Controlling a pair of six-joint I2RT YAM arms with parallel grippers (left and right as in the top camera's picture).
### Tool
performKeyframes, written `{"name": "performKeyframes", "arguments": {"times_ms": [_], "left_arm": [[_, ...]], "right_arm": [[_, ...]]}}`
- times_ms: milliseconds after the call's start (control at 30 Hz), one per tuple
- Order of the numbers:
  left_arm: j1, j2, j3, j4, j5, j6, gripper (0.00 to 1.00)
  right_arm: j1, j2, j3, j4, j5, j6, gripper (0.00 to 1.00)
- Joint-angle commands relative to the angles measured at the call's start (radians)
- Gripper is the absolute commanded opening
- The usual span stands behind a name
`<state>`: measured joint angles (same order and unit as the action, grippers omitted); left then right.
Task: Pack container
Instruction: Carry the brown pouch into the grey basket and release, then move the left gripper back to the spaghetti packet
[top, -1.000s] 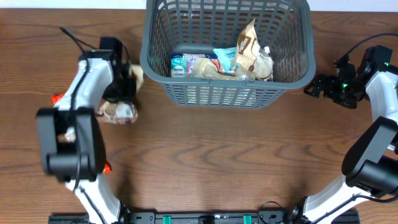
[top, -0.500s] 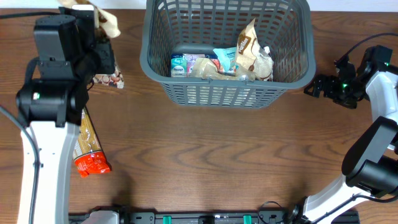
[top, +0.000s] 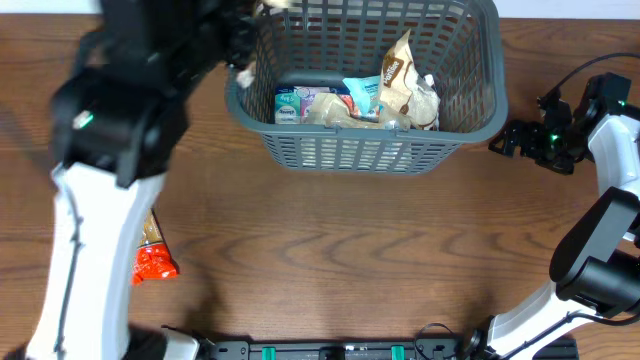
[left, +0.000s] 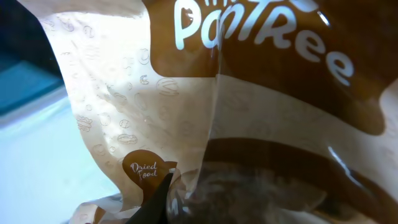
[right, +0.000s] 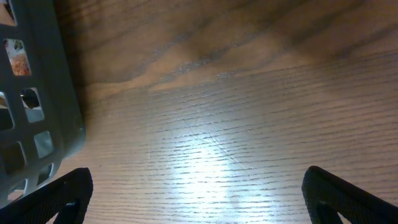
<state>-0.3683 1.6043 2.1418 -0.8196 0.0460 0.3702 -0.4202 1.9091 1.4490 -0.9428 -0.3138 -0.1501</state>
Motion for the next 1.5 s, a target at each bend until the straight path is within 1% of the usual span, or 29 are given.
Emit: {"name": "performKeyframes", "arguments": {"times_ms": [0,100,267,333,433,467,500,533,667,700,733,767,800,900,1033,1100,1233,1467], "left_arm": [[-0.058,0.117,0.034,-0.002,-0.001,0.201,0.06],[-0.095,0.195,0.035,0.019,0.024,0.267,0.06],[-0.107,0.291,0.035,0.023,0.025,0.296,0.06],[-0.104,0.325,0.035,-0.004,0.034,0.349,0.06],[-0.104,0.380,0.035,-0.063,0.048,0.470,0.06],[-0.104,0.397,0.035,-0.076,0.048,0.493,0.06],[-0.104,0.416,0.035,-0.086,0.048,0.501,0.06],[-0.103,0.430,0.034,-0.092,0.047,0.501,0.09],[-0.093,0.478,0.033,-0.108,0.047,0.500,0.15],[-0.091,0.483,0.033,-0.109,0.047,0.500,0.23],[-0.088,0.484,0.033,-0.111,0.047,0.500,0.37],[-0.086,0.484,0.033,-0.112,0.047,0.497,0.85],[-0.080,0.483,0.033,-0.111,0.047,0.484,0.95],[-0.066,0.479,0.033,-0.117,0.043,0.450,0.98],[-0.042,0.470,0.034,-0.131,0.020,0.335,0.99],[-0.034,0.449,0.034,-0.142,-0.019,0.304,0.99],[-0.022,0.348,0.034,-0.144,-0.104,0.305,0.99],[0.017,0.114,0.035,-0.079,-0.116,0.305,0.99]], "right_arm": [[0.009,-0.005,-0.006,0.000,0.003,-0.020,0.99],[0.009,-0.005,-0.006,0.001,0.003,-0.020,0.99],[0.008,-0.005,-0.006,0.001,0.003,-0.023,0.99],[0.009,-0.005,-0.006,0.001,0.004,-0.024,0.99],[0.008,-0.005,-0.006,0.001,0.004,-0.036,0.99],[0.008,-0.005,-0.006,0.001,0.004,-0.041,0.99],[0.008,-0.005,-0.006,0.001,0.004,-0.047,0.99],[0.008,-0.005,-0.006,0.000,0.005,-0.050,0.99],[0.008,-0.005,-0.006,-0.003,0.021,-0.050,0.99],[0.008,-0.005,-0.006,-0.003,0.023,-0.050,0.99],[0.008,-0.005,-0.006,-0.004,0.023,-0.050,0.99],[0.008,-0.005,-0.006,-0.004,0.022,-0.050,0.99],[0.008,-0.005,-0.006,-0.005,0.022,-0.050,0.99],[0.008,-0.005,-0.006,-0.011,0.023,-0.050,0.99],[0.008,-0.005,-0.006,-0.018,0.026,-0.050,0.99],[0.008,-0.005,-0.006,-0.020,0.026,-0.050,0.99],[0.008,-0.005,-0.006,-0.024,0.026,-0.050,0.99],[0.009,-0.005,-0.006,-0.022,0.026,-0.050,0.99]]}}
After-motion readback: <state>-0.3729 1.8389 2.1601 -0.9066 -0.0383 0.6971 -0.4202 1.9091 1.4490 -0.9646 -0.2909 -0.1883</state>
